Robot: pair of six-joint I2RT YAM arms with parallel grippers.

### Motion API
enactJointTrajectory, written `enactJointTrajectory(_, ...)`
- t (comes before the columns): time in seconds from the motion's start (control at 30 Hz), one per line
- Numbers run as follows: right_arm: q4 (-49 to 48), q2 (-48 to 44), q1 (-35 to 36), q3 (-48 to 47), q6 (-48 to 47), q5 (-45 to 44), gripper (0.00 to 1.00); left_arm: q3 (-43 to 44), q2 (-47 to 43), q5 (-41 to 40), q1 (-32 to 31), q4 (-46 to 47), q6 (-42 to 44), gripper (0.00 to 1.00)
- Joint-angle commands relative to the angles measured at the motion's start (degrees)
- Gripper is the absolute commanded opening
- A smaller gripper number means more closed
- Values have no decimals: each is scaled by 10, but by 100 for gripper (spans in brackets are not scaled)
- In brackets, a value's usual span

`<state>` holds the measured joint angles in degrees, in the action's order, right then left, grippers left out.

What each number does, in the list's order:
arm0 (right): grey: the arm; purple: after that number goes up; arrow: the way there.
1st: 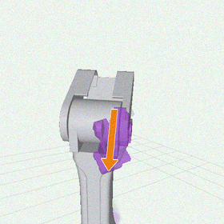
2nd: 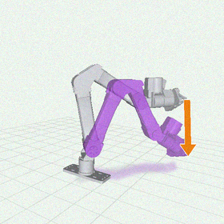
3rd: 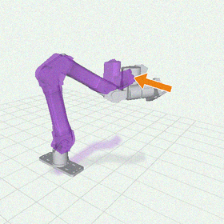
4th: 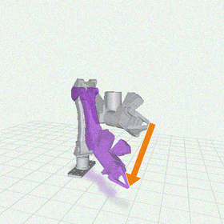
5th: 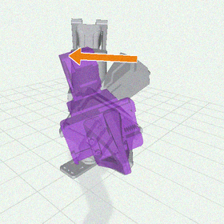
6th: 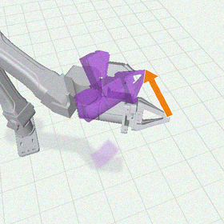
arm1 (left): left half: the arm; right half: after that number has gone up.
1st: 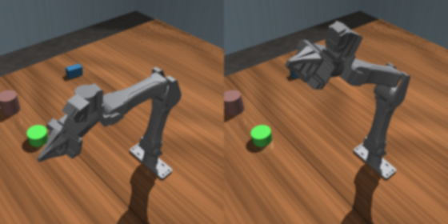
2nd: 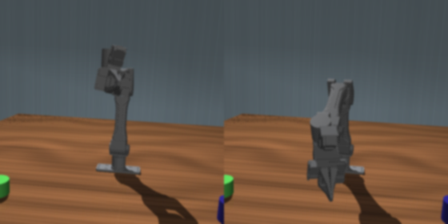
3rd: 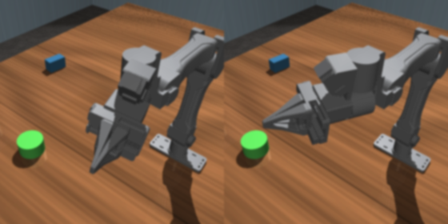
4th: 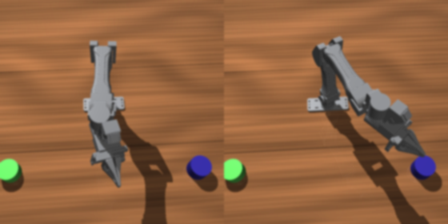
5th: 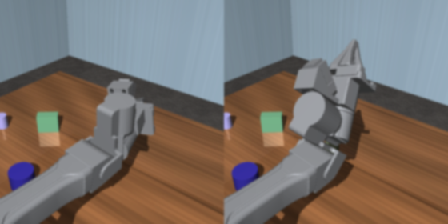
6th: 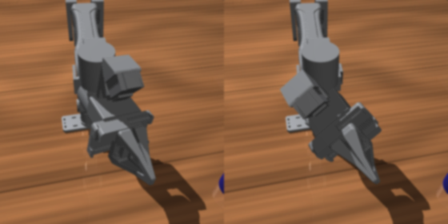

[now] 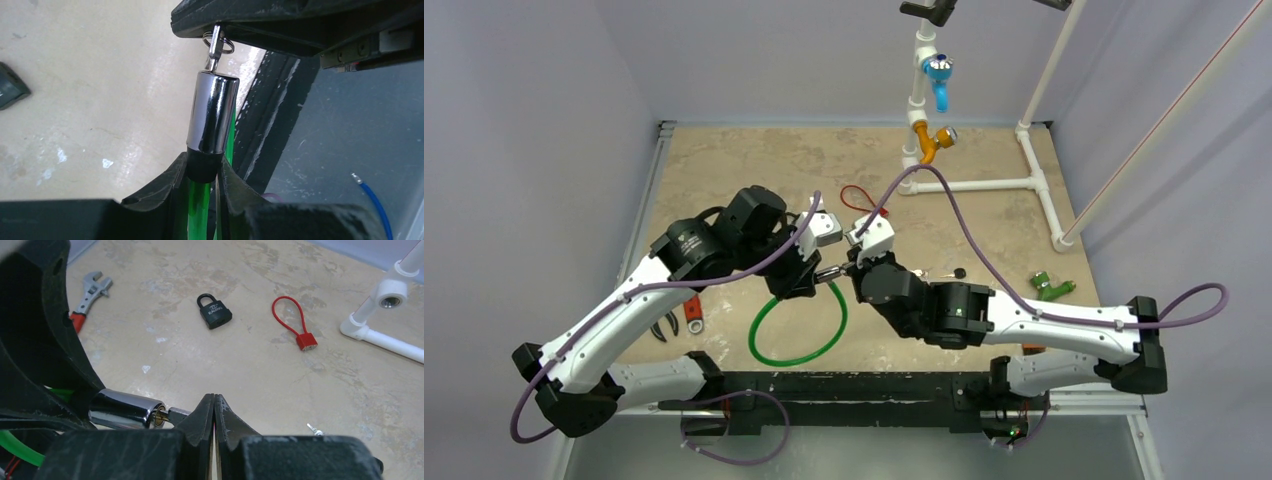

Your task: Unlock with the key

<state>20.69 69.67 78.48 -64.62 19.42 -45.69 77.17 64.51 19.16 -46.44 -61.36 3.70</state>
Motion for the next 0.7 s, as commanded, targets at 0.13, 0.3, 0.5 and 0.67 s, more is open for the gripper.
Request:
enactJointTrajectory(0.13, -70, -133, 16, 39, 5, 80, 14, 19, -23, 136, 24, 132, 54, 0)
enactJointTrajectory(0.3, -28, -230, -67, 52, 0, 241, 35, -16, -69, 190, 24, 84, 174, 0)
enactJointTrajectory(0.5, -14, -286, -109, 51, -4, 427, 37, -13, -64, 217, 24, 53, 188, 0)
enactJointTrajectory(0.67, -34, -255, -109, 38, 3, 509, 32, 1, -56, 234, 24, 34, 199, 0)
